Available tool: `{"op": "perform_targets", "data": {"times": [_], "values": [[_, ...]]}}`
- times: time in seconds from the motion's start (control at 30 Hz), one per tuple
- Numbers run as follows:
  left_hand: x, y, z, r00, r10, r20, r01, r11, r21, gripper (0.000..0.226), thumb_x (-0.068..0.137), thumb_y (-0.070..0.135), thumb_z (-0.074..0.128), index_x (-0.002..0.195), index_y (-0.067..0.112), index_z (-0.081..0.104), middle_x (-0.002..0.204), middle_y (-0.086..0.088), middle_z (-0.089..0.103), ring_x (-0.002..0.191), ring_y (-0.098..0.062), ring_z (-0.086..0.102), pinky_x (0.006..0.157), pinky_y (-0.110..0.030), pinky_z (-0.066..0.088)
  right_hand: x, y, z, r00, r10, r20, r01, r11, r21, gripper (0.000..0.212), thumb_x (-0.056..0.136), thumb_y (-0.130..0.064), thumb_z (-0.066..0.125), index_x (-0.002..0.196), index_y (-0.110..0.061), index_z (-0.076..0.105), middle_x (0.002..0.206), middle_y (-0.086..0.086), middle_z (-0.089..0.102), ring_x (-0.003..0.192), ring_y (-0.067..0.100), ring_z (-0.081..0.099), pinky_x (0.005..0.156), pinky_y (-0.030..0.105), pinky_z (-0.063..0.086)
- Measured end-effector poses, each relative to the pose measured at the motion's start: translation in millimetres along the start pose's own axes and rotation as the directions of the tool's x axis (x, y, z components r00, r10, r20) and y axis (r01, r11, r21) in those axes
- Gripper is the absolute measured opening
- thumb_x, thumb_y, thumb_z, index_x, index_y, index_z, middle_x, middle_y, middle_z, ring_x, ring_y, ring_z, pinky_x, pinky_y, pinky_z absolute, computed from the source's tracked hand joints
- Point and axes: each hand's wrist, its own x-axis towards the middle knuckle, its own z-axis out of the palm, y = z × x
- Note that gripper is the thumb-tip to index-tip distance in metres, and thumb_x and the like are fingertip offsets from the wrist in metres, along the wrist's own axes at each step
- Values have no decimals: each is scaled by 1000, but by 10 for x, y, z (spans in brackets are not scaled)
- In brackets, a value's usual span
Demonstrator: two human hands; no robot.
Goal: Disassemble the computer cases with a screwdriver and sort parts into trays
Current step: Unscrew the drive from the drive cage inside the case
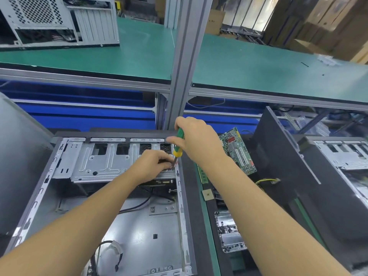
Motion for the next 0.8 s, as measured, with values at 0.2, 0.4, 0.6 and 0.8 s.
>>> {"op": "perform_targets", "data": {"times": [0.2,0.4,0.6,0.8], "values": [[-11,30,-110,993,-116,-29,97,923,-373,46,96,-10,48,97,29,71,80,14,76,66,2,66,53,-14,47,15,-62,-98,984,-78,163,58,991,121,20,100,-35,58,96,-17,49,97,2,47,88,24,51,74,35,42],[-20,146,-279,999,-13,30,25,900,-435,42,90,-13,54,112,19,71,102,2,75,98,-2,68,79,-12,50,65,-61,-159,957,-99,272,57,986,158,10,102,-18,52,107,-17,59,109,5,46,96,27,52,80,36,45],[-16,215,-269,986,74,151,3,891,-454,31,90,-2,67,113,18,70,104,5,75,99,-8,68,85,-21,51,81,-56,-82,987,-22,156,9,997,80,27,98,-36,61,107,-12,54,98,6,50,87,24,49,60,28,32],[9,309,-297,972,124,201,-2,854,-520,30,91,-3,66,117,12,69,105,3,74,101,-8,67,84,-19,51,112,11,-154,962,-68,264,44,994,95,9,99,-23,60,104,-16,58,102,-1,46,94,17,43,77,29,35]]}}
